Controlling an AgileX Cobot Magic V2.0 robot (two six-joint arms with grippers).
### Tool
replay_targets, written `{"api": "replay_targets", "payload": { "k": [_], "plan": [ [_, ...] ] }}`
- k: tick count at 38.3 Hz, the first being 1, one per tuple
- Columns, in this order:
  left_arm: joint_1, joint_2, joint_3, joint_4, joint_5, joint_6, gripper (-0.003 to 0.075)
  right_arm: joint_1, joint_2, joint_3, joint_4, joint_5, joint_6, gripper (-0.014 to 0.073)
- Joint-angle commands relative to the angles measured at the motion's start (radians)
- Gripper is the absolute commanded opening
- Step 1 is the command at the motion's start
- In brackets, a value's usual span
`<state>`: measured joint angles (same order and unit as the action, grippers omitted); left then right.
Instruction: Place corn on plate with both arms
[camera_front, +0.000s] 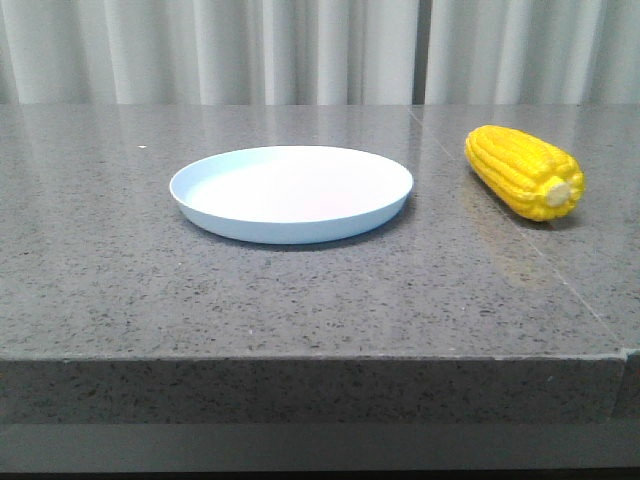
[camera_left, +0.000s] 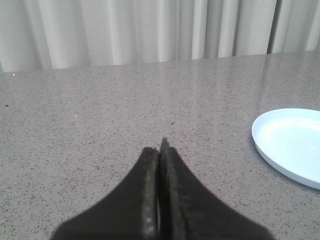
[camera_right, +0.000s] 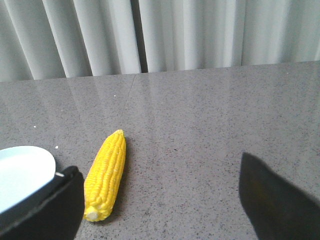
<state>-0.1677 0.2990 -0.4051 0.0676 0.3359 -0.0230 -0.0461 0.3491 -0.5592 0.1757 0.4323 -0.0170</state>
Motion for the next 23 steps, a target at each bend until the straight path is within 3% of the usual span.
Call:
{"api": "replay_targets", "payload": {
  "k": [1, 6, 10, 23],
  "plan": [
    [-0.001, 0.007, -0.024, 0.0, -0.071, -0.002, -0.002, -0.008, 0.014, -0.034, -0.001, -0.087, -0.006, 0.0647],
    [-0.001, 0.007, -0.024, 0.0, -0.071, -0.002, -0.002, -0.008, 0.046, -0.037, -0.001, -0.103, -0.006, 0.0647],
    [-0.001, 0.007, -0.024, 0.0, -0.071, -0.002, -0.002, -0.008, 0.19, -0.108, 0.0, -0.071, -0.006, 0.0647],
    [-0.001, 0.007, -0.024, 0.0, -0.071, -0.002, -0.002, 0.068, 0.75, -0.511, 0.086, 0.241, -0.006, 0.0647]
  ]
}}
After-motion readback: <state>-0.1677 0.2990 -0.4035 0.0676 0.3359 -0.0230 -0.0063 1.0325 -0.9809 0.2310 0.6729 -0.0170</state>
